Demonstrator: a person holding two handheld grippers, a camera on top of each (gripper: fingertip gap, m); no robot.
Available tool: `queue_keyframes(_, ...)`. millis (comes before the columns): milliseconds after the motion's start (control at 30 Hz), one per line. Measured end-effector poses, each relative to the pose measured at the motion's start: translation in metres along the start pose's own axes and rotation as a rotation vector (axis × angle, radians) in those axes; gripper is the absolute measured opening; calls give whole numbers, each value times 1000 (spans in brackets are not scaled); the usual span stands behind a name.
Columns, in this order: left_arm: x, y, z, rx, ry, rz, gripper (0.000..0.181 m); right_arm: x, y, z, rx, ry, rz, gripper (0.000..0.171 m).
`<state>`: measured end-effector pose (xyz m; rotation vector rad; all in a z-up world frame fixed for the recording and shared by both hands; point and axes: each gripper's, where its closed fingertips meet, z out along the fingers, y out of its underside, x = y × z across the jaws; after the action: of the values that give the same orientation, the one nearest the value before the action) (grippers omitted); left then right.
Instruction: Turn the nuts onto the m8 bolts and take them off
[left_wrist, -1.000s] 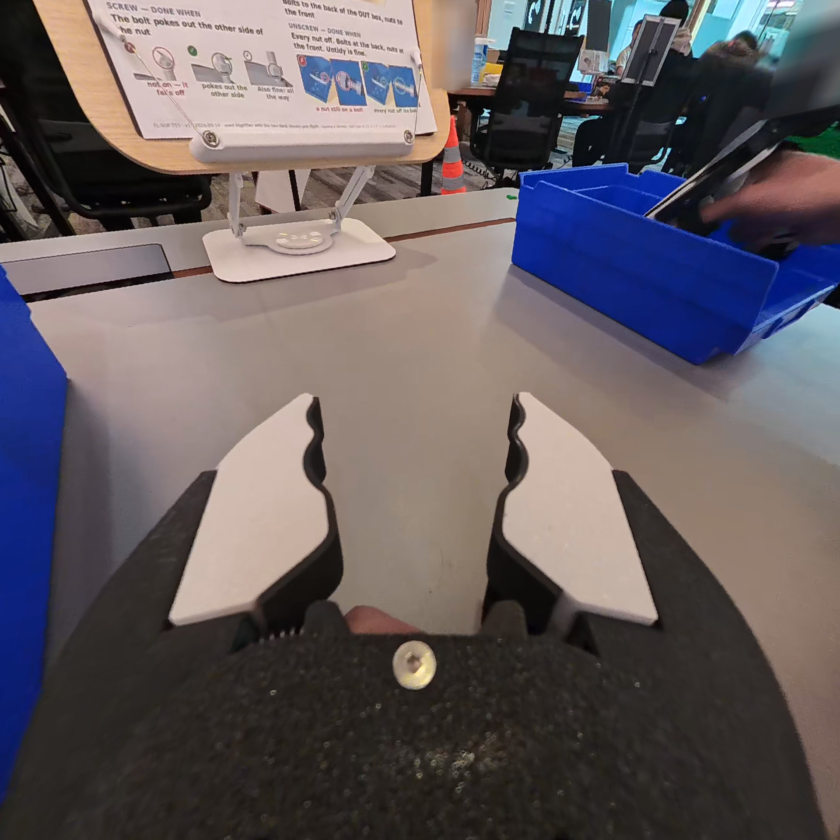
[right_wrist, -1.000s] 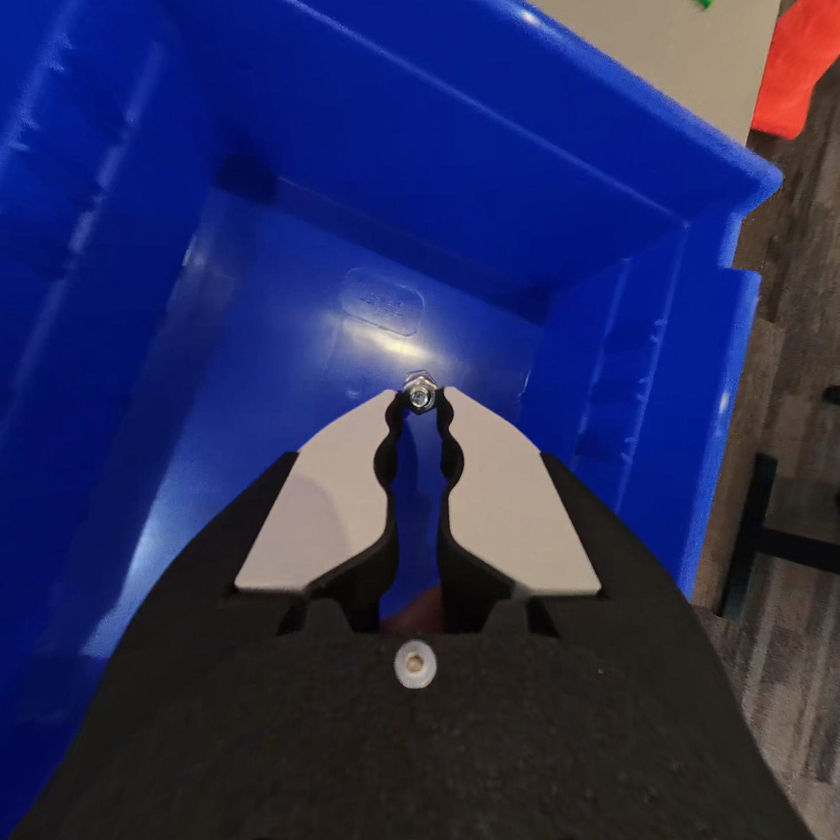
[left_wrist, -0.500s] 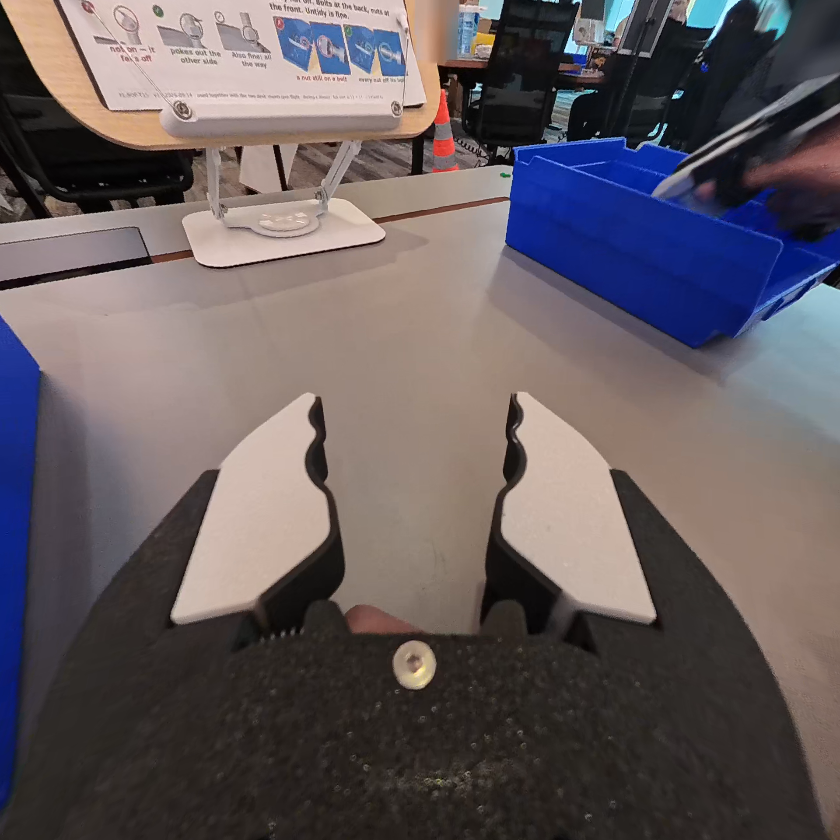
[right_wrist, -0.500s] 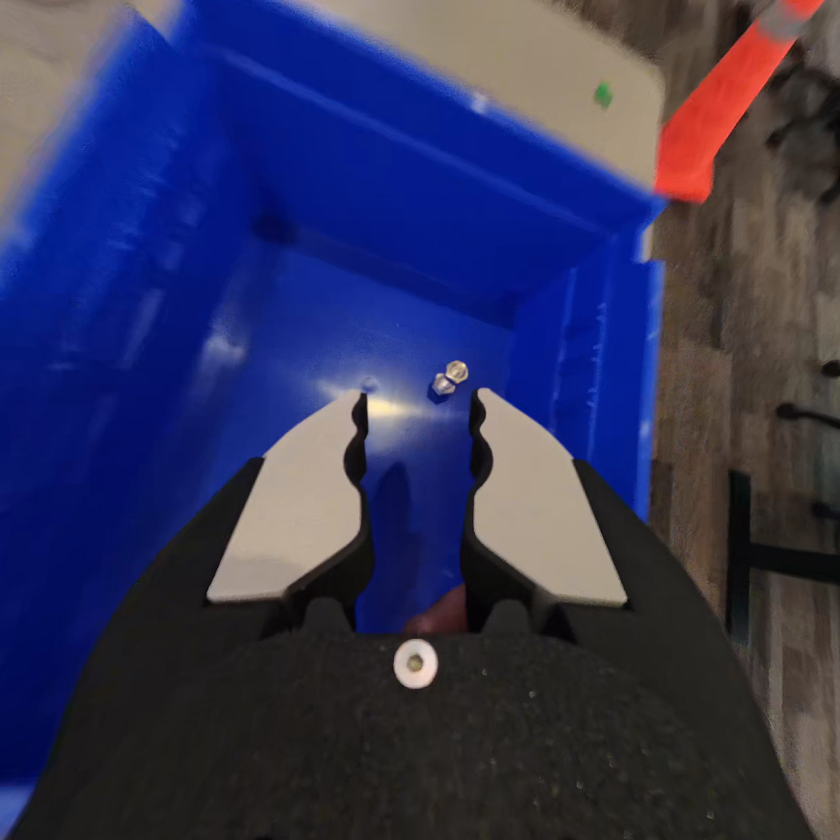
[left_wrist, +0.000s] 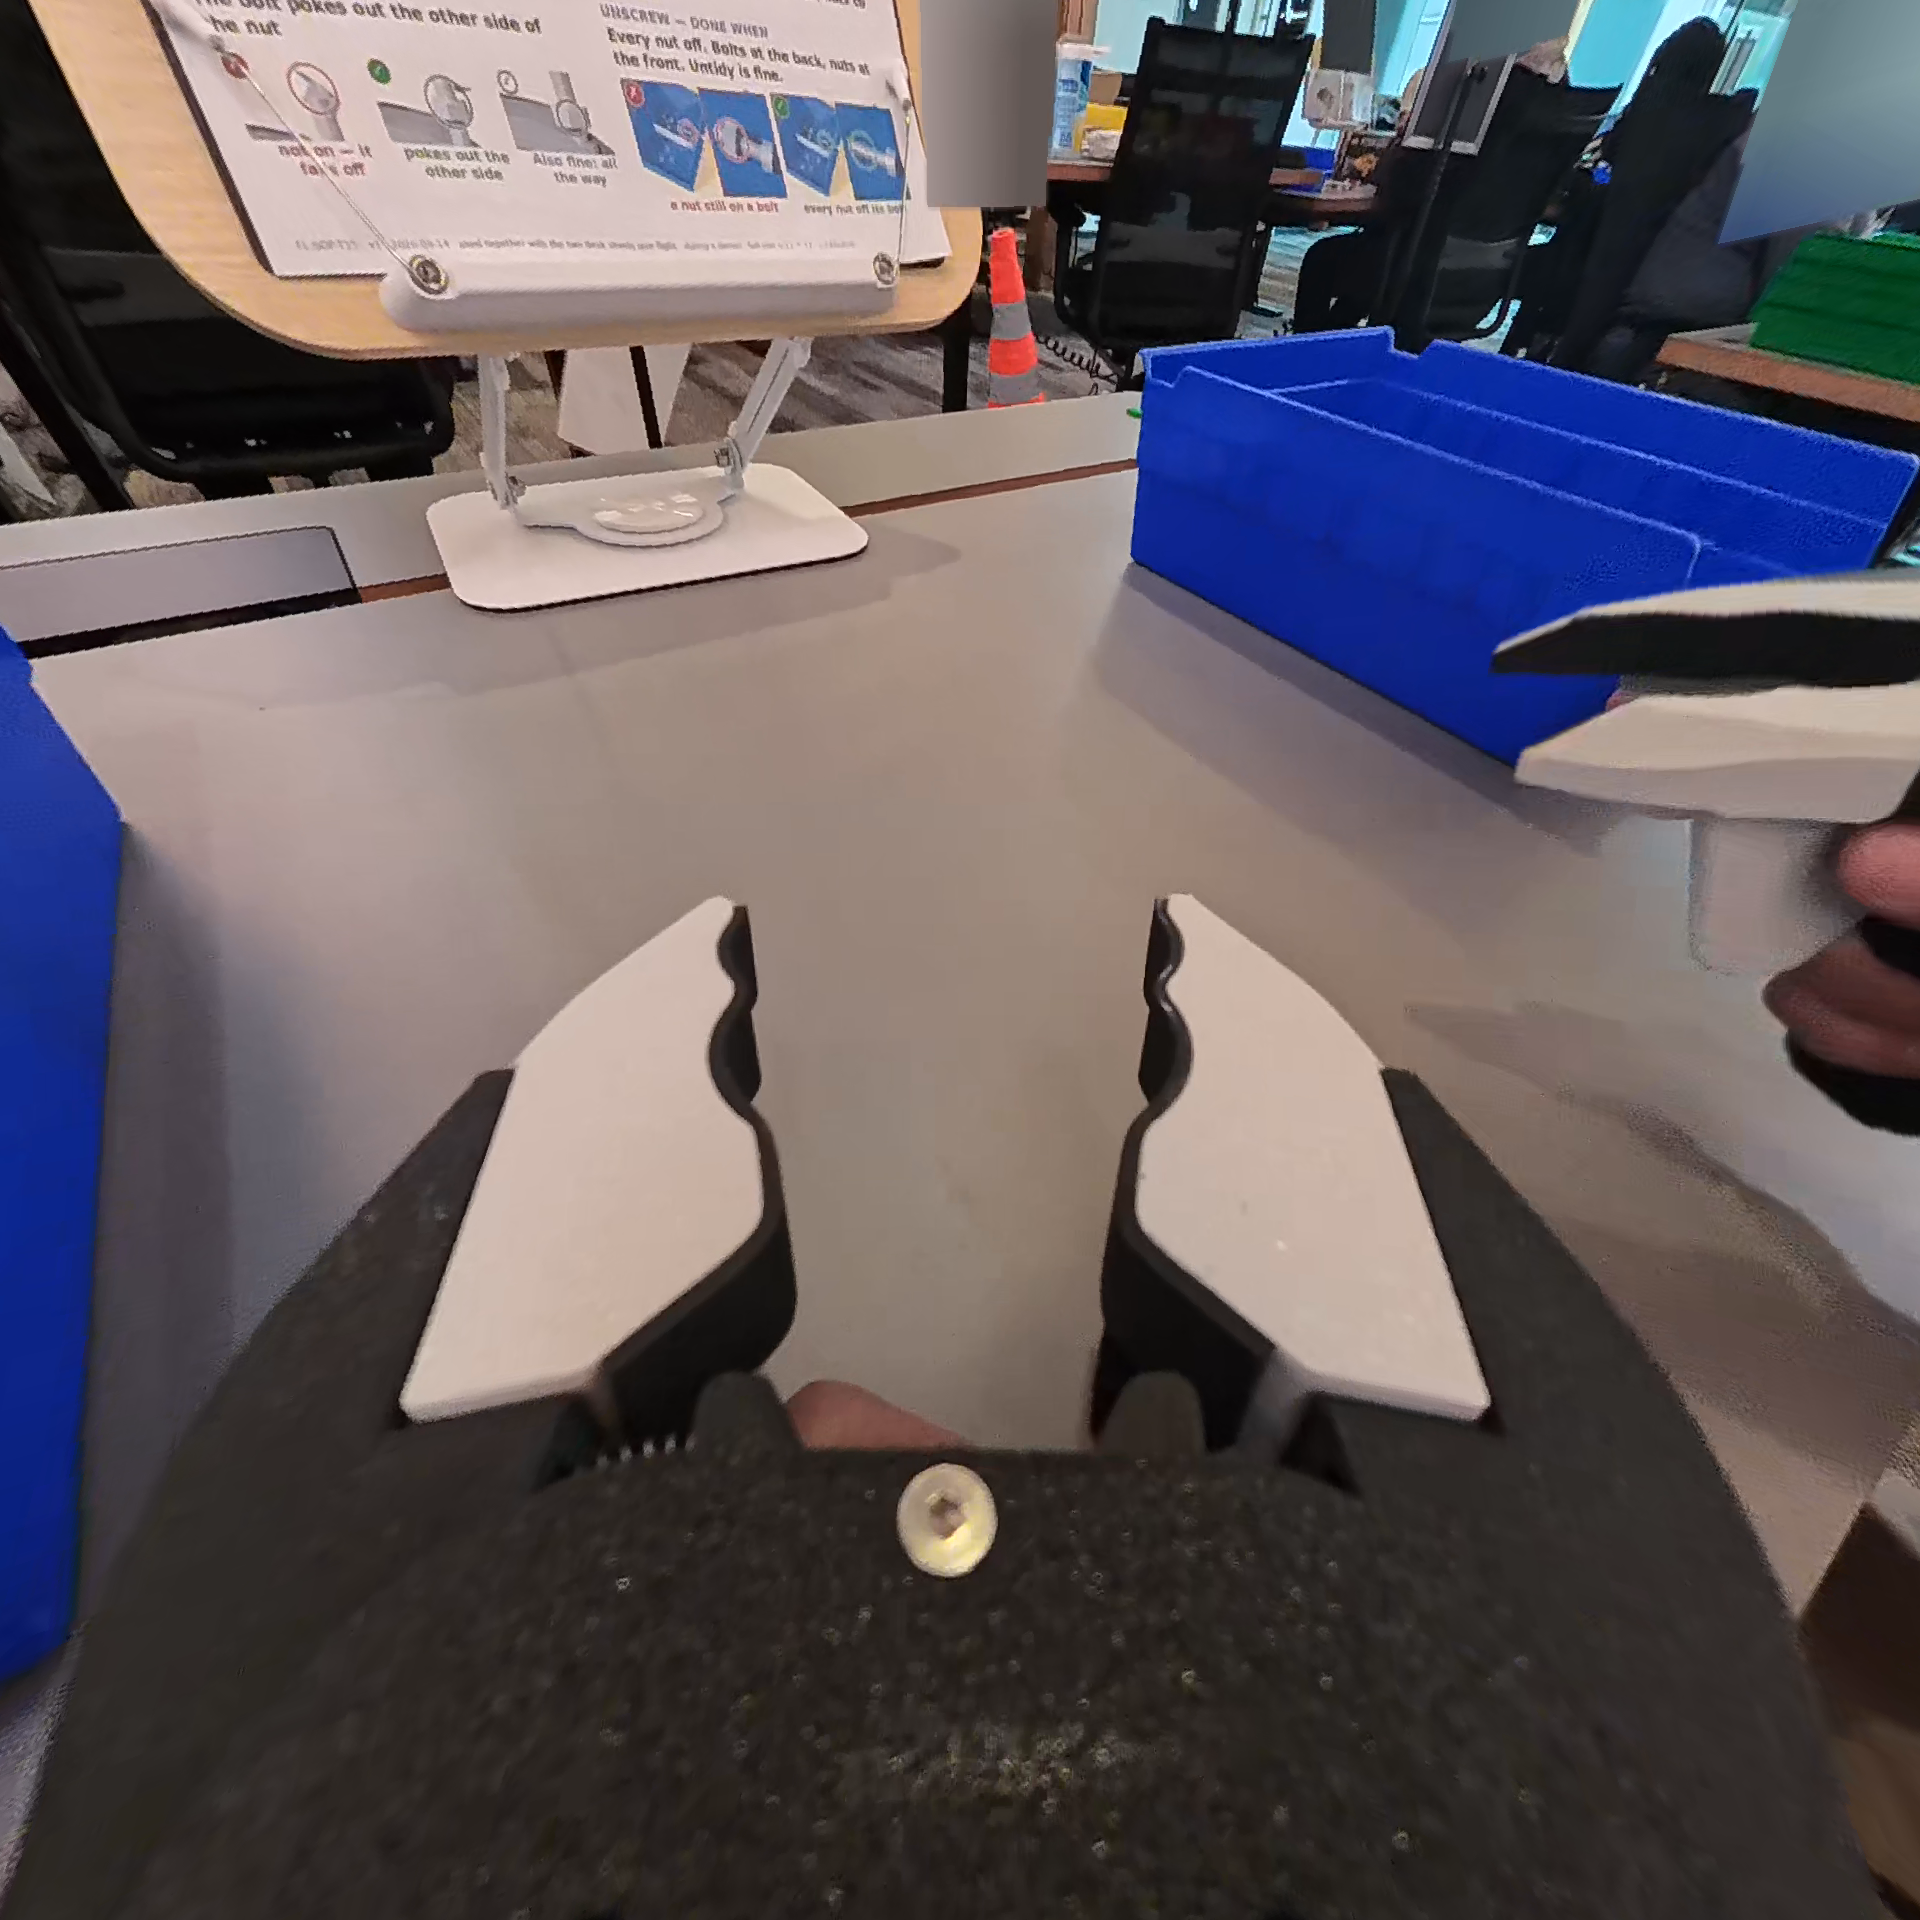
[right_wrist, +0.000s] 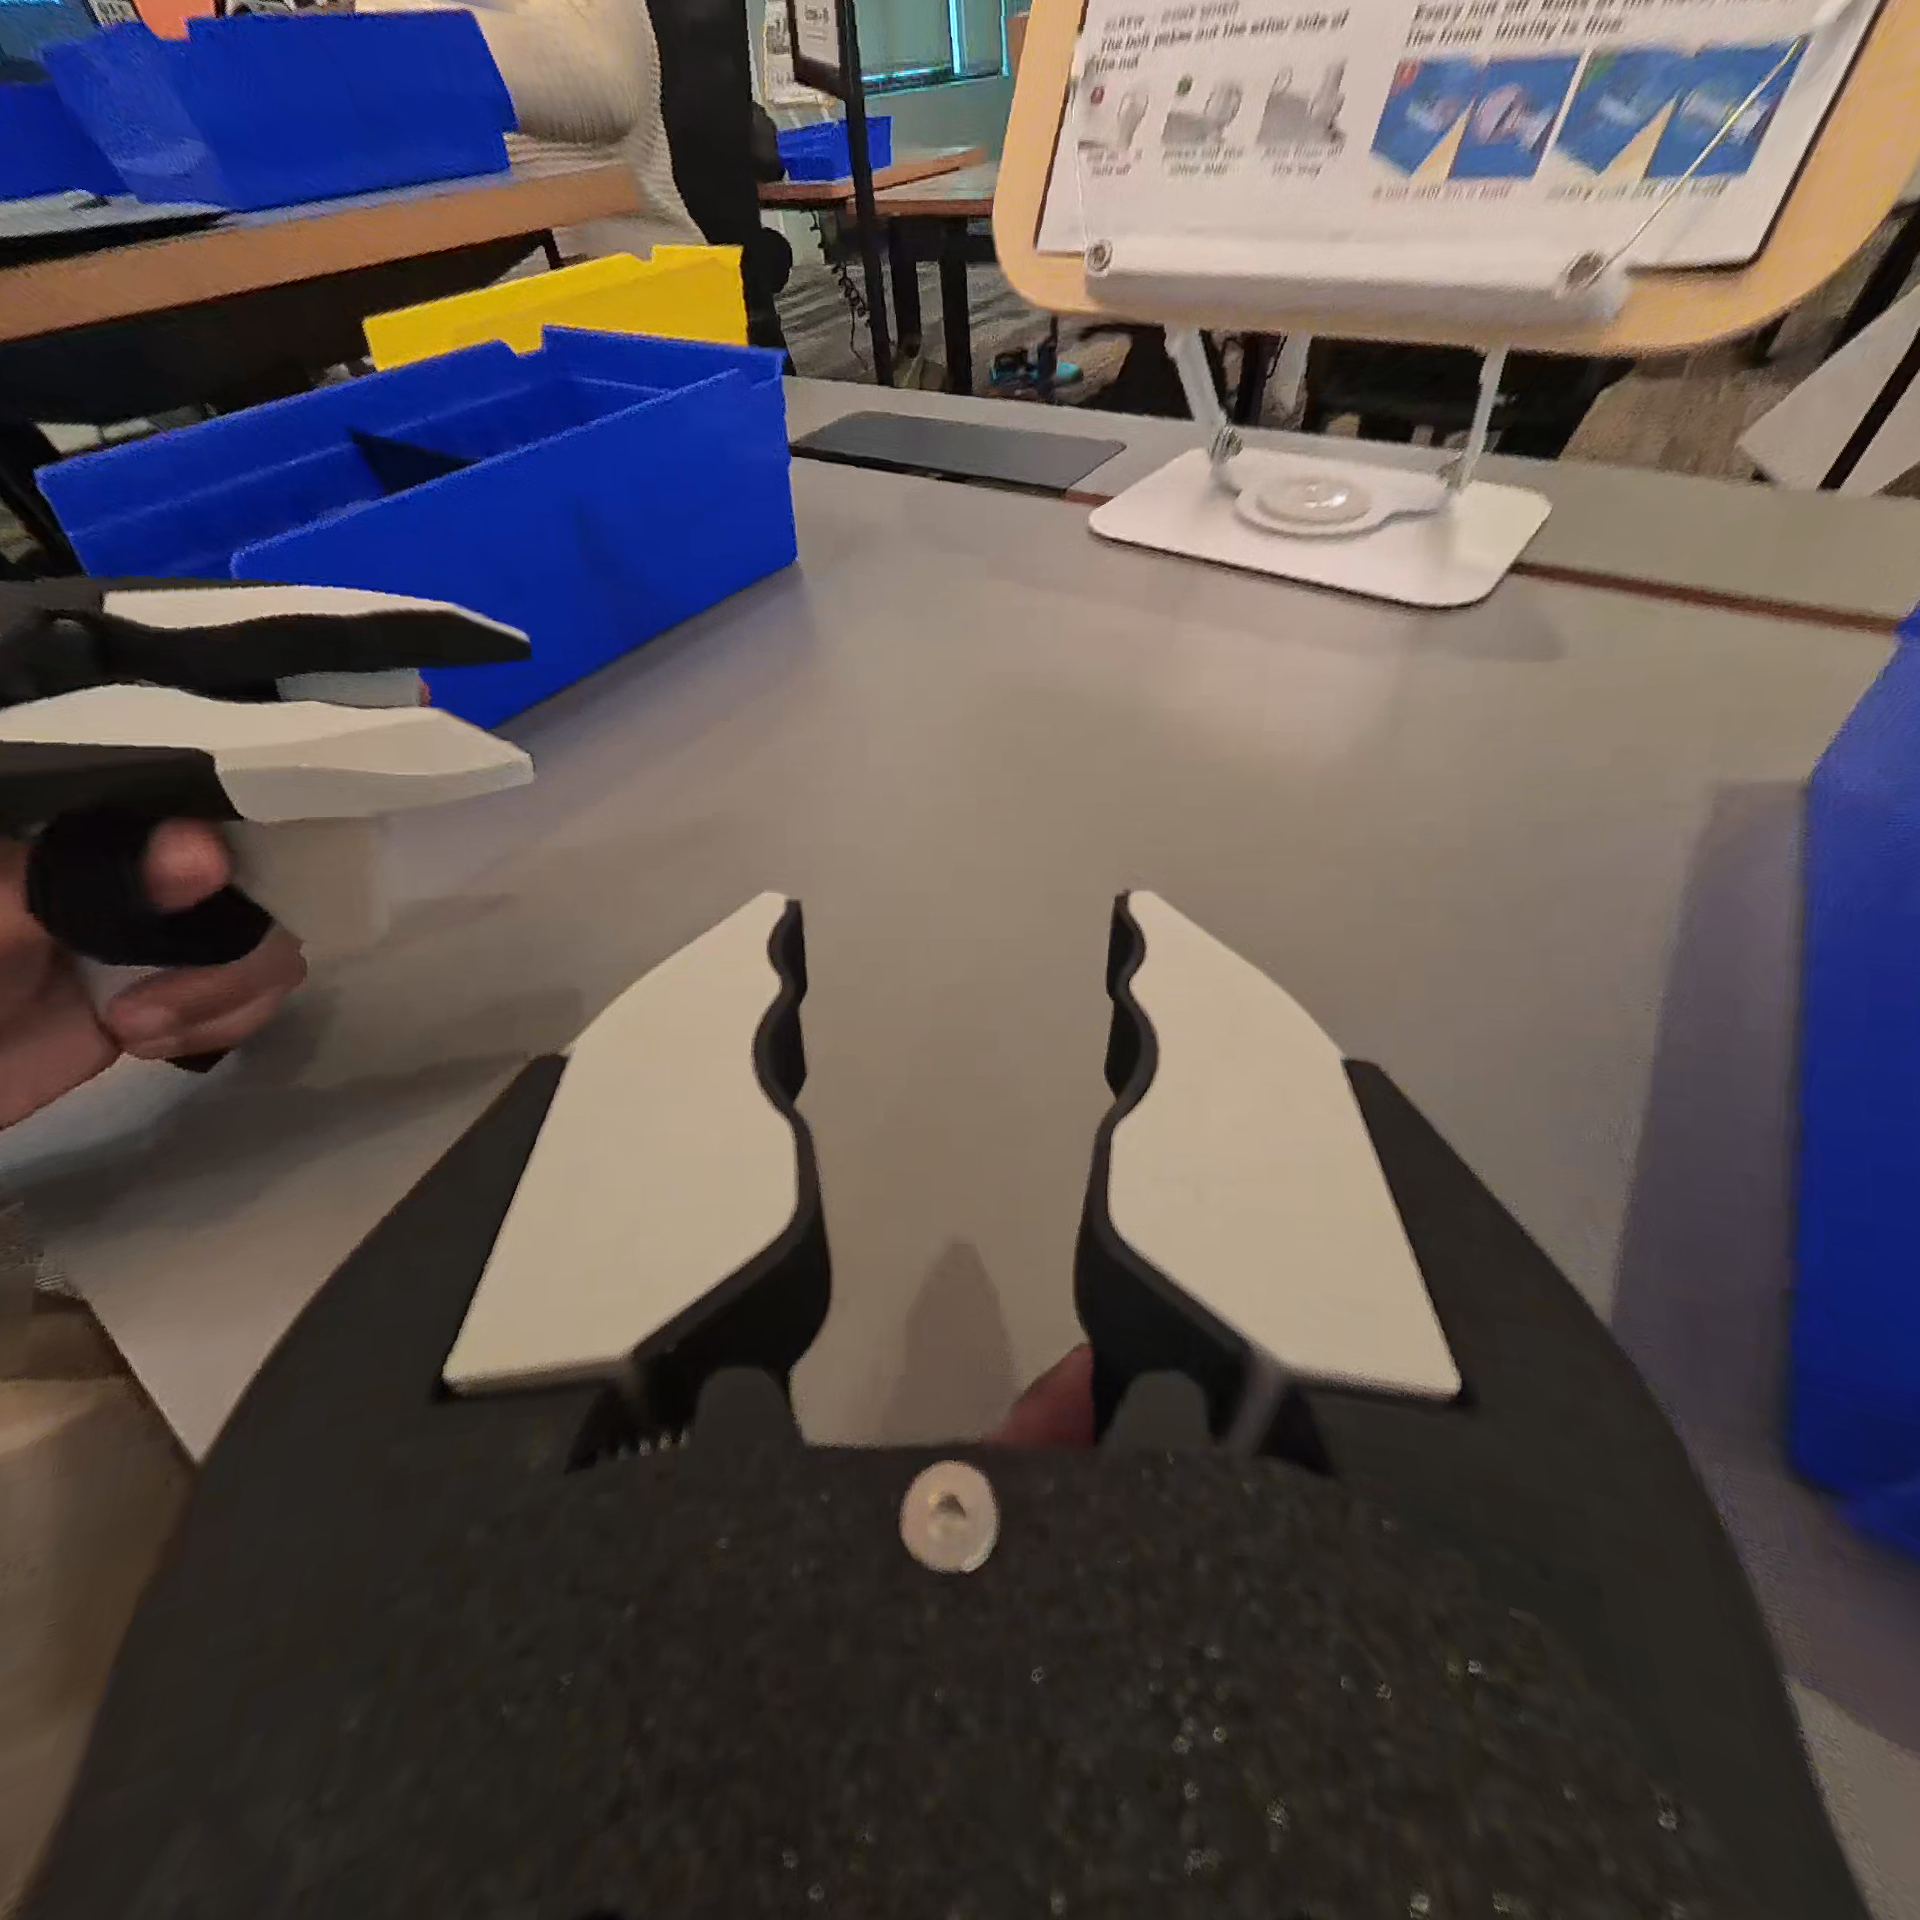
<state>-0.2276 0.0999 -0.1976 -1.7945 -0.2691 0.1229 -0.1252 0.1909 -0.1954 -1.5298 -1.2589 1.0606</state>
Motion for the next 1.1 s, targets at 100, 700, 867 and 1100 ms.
queue_keyframes(100,1,0,-1,5,-6,-4,72,6,9,0,-7,20,27,56)
queue_keyframes(700,-41,-42,-63,-62,-85,108,69,1,-6,9,-8,-44,-30,47)
queue_keyframes(867,-121,-64,-77,-306,-133,260,67,7,-11,16,-12,-52,-58,46)
queue_keyframes(1100,-260,-40,-28,-791,-71,351,56,15,-6,27,-43,-59,-52,45)
